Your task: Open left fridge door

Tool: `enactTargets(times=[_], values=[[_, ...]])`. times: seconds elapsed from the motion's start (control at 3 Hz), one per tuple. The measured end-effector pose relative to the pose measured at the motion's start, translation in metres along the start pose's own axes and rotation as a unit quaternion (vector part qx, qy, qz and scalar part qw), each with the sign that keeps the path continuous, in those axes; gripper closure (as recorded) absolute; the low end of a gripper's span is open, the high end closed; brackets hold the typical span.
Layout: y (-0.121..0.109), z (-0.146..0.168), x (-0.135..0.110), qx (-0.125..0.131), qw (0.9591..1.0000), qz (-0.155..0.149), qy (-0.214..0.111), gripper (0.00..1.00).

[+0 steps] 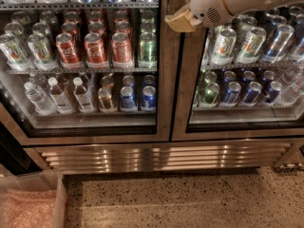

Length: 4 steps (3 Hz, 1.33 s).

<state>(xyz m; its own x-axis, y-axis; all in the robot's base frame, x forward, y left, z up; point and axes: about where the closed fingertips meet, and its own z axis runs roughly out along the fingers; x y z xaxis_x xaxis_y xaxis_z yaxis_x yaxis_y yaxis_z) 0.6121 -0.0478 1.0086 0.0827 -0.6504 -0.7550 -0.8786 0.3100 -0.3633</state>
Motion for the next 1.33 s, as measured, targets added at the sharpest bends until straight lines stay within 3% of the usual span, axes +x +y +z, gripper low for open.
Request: enactTargets(times=[1.33], values=[[-0.0073,-0.0026,-0.0011,0.001,1.0000,0.001,-0.001,1.00]])
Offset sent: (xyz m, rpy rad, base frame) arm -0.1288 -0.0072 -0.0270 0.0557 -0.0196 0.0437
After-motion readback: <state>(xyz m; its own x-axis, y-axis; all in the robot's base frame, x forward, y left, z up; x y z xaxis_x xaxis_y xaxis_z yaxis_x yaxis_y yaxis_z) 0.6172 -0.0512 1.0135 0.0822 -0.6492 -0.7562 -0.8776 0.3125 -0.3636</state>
